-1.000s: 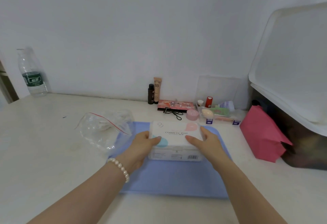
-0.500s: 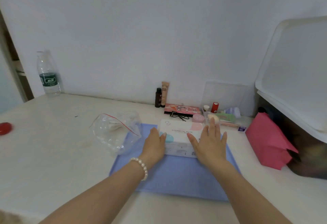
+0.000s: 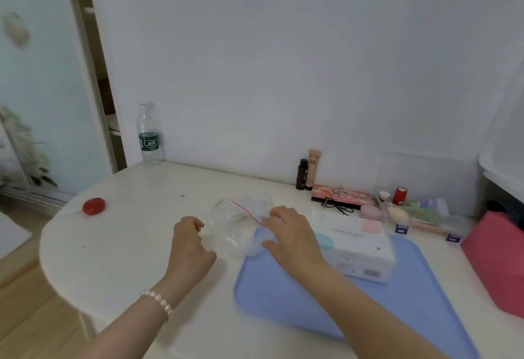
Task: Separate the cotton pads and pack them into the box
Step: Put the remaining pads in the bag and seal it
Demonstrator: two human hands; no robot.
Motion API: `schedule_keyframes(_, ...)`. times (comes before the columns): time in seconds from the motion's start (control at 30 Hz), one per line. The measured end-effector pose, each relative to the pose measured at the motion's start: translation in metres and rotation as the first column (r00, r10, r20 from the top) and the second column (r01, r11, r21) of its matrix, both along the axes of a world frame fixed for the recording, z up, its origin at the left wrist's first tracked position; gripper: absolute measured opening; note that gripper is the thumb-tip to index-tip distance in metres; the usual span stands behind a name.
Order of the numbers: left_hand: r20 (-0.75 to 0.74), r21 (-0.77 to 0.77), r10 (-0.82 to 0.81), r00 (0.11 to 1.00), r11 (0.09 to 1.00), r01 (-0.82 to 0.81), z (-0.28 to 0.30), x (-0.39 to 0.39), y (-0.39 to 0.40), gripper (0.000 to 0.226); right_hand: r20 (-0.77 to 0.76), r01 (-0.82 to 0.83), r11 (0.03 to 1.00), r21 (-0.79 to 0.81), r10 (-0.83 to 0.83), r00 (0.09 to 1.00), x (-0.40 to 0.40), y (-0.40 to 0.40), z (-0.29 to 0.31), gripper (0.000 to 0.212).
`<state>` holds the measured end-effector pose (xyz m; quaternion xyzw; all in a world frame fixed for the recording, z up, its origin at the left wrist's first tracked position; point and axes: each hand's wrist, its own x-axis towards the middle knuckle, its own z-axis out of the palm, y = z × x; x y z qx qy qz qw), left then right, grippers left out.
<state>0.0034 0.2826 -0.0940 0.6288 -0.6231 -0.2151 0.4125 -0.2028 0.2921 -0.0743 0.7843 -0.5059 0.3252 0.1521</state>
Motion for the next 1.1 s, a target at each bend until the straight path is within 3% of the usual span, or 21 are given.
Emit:
schedule_keyframes(0.07,0.005,0.034,-0.019,1.000,0.999,0.019,-0.002,0.007,-0.019,0.079,0.045,-0.040,0.999,0.014,0.039,0.998,0.007,-0.012,0.012,0.012)
schedule_keyframes(0.17,-0.152,0.050,-0.153,0.977,0.986,0.162,0.008,0.004,-0.040,0.089,0.115,-0.016,0.989,0.147,-0.002,0.993,0.008,-0.024,0.045,0.014)
schedule_keyframes(0.27,-0.416,-0.040,-0.217,0.883,0.974,0.221,0.028,-0.001,-0.055,0.093,0.260,-0.032,0.978,0.205,-0.023,0.965,-0.001,-0.035,0.091,0.014)
schedule_keyframes(0.33,-0.484,-0.050,-0.210,0.850,0.976,0.213,0.043,-0.002,-0.063,0.107,0.453,-0.061,0.978,0.198,-0.036,0.891,-0.008,-0.040,0.125,0.015)
schedule_keyframes(0.43,-0.381,-0.037,-0.342,0.859,0.934,0.355,0.058,-0.008,-0.063,0.127,0.751,-0.272,0.941,0.201,0.031,0.660,-0.017,-0.040,0.167,0.021)
schedule_keyframes(0.57,-0.318,0.025,-0.388,0.865,0.909,0.416,0.057,-0.025,-0.065,0.110,0.832,-0.408,0.887,0.215,0.053,0.553,-0.037,-0.040,0.197,0.017)
schedule_keyframes(0.67,-0.399,0.117,-0.396,0.827,0.872,0.474,0.046,-0.030,-0.070,0.086,0.820,-0.488,0.794,0.363,-0.023,0.572,-0.061,-0.046,0.198,0.017)
schedule_keyframes(0.77,-0.427,0.237,-0.471,0.772,0.766,0.598,0.027,-0.033,-0.066,0.083,0.796,-0.567,0.669,0.482,-0.063,0.602,-0.083,-0.047,0.196,0.017)
schedule_keyframes(0.9,-0.499,0.249,-0.568,0.654,0.629,0.736,0.009,-0.049,-0.053,0.064,0.912,-0.737,0.570,0.364,-0.058,0.406,-0.100,-0.044,0.194,0.010)
schedule_keyframes(0.97,-0.531,0.217,-0.573,0.624,0.620,0.754,0.009,-0.061,-0.046,0.049,0.953,-0.789,0.545,0.284,-0.067,0.297,-0.106,-0.044,0.192,0.005)
schedule_keyframes(1.0,-0.525,0.197,-0.570,0.632,0.641,0.742,0.011,-0.065,-0.043,0.042,0.954,-0.787,0.548,0.282,-0.074,0.290,-0.108,-0.045,0.191,0.004)
schedule_keyframes(1.03,-0.501,0.187,-0.557,0.663,0.678,0.711,0.013,-0.066,-0.043,0.032,0.941,-0.761,0.566,0.317,-0.090,0.325,-0.111,-0.046,0.190,0.006)
schedule_keyframes(1.07,-0.468,0.176,-0.546,0.695,0.713,0.679,0.016,-0.066,-0.042,0.021,0.905,-0.694,0.605,0.390,-0.115,0.409,-0.115,-0.048,0.190,0.009)
schedule_keyframes(1.1,-0.426,0.168,-0.533,0.731,0.747,0.643,0.019,-0.064,-0.045,0.024,0.831,-0.578,0.655,0.486,-0.143,0.537,-0.117,-0.049,0.192,0.012)
